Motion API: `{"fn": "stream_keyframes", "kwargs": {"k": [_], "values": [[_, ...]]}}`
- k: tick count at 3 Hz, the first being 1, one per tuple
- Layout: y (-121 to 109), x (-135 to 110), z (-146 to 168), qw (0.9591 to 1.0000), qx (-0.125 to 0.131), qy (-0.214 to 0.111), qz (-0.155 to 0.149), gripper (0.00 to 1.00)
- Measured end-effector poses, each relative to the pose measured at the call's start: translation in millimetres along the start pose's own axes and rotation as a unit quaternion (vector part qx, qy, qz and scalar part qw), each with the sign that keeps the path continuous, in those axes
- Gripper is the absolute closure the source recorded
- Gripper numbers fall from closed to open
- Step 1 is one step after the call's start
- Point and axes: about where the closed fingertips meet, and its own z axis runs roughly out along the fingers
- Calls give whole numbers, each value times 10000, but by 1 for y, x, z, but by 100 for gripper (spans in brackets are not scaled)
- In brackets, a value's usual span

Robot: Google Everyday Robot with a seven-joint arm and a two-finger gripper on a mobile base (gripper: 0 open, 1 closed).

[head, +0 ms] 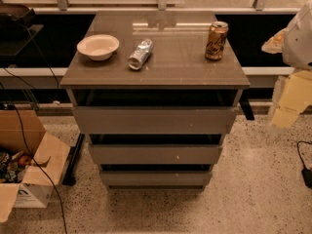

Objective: Open top drawer

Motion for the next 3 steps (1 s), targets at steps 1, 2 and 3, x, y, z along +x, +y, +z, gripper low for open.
{"fn": "stream_keyframes", "kwargs": {"k": [1, 2, 3], "values": [[0, 0, 0, 10000, 1, 0, -1, 0], [-3, -1, 24, 9994, 149, -140, -264, 0], [-1, 4, 51, 9972, 84, -502, -544, 0]]}}
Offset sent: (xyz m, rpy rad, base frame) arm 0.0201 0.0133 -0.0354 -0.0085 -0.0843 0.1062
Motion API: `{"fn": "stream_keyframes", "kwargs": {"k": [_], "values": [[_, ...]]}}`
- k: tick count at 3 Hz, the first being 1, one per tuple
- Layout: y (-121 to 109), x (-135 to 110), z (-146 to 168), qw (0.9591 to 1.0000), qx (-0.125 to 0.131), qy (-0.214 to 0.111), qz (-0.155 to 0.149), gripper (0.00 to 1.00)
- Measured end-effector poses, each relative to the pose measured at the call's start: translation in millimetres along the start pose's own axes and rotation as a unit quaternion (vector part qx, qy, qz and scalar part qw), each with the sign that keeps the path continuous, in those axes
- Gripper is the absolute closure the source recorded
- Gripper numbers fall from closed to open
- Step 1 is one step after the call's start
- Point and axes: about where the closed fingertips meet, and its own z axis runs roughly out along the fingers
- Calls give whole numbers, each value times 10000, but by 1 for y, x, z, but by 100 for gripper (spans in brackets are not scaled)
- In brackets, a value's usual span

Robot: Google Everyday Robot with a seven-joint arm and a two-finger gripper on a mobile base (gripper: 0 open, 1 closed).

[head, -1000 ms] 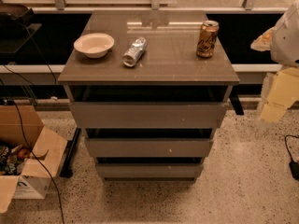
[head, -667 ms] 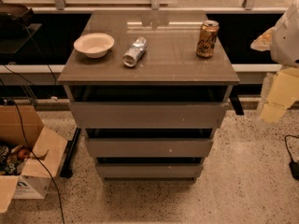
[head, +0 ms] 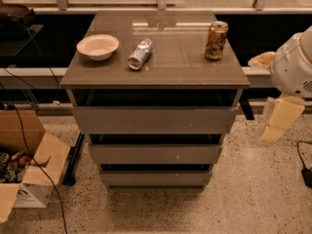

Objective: Open top drawer

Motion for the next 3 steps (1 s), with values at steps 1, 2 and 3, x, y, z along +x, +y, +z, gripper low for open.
{"fn": "stream_keyframes", "kwargs": {"k": [1, 2, 3], "values": [[8, 11, 53, 9987, -248, -441, 1, 0], [7, 11, 59, 9985, -266, -486, -3, 0], [11, 13, 82, 9978, -428, -461, 218, 0]]}}
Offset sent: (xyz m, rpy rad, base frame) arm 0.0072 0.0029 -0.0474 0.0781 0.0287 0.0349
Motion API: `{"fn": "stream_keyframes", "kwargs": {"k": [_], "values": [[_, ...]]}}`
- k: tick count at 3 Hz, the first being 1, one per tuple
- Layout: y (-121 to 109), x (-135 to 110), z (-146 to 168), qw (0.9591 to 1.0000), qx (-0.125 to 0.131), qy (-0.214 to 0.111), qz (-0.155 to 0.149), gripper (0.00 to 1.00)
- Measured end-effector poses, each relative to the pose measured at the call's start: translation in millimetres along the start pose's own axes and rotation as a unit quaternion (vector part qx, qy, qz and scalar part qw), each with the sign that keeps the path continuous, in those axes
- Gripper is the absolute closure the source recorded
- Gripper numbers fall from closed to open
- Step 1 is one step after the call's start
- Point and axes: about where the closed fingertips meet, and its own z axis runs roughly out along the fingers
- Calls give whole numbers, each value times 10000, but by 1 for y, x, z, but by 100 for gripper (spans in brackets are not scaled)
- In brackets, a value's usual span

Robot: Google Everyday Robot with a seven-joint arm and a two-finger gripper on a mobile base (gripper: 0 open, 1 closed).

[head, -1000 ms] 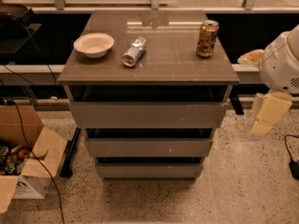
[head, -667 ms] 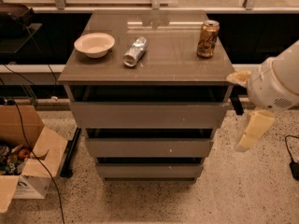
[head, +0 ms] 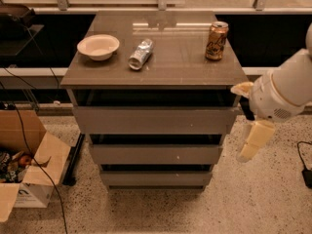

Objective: Open top drawer

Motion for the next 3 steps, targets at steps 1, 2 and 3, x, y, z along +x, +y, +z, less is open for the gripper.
{"fn": "stream_keyframes", "kwargs": {"k": [1, 2, 3], "values": [[-3, 6, 33, 9997, -72, -234, -33, 0], [-14, 11, 70, 9987, -77, -483, -134, 0], [-31, 11, 104, 9974, -15, -706, -120, 0]]}}
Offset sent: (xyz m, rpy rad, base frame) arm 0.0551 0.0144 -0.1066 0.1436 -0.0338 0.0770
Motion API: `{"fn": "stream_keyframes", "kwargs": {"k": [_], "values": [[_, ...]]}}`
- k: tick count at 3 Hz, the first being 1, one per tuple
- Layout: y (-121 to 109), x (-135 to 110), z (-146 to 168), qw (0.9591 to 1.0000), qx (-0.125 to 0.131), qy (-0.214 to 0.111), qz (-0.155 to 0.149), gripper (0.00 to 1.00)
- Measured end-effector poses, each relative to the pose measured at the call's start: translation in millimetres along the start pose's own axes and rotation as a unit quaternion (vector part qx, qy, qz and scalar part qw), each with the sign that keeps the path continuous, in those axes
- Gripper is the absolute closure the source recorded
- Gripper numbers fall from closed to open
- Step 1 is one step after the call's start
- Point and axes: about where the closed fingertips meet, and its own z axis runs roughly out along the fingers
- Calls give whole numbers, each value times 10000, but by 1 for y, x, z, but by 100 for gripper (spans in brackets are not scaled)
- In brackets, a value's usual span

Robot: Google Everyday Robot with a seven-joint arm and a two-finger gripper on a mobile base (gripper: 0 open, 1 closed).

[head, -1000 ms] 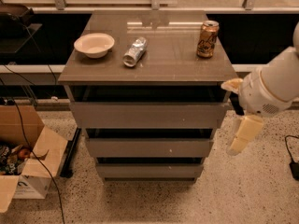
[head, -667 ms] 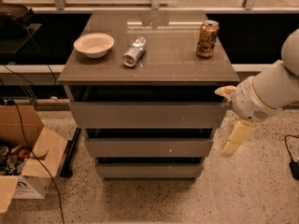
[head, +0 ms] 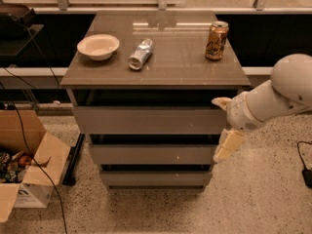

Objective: Open top drawer

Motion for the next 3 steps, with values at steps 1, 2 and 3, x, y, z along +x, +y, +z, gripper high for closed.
{"fn": "stream_keyframes", "kwargs": {"k": [1, 2, 3], "values": [[-25, 4, 34, 9998, 61, -168, -6, 0], [-49, 9, 70, 9996, -26, -286, 3, 0], [-62, 20, 104, 9990, -228, -372, 135, 0]]}}
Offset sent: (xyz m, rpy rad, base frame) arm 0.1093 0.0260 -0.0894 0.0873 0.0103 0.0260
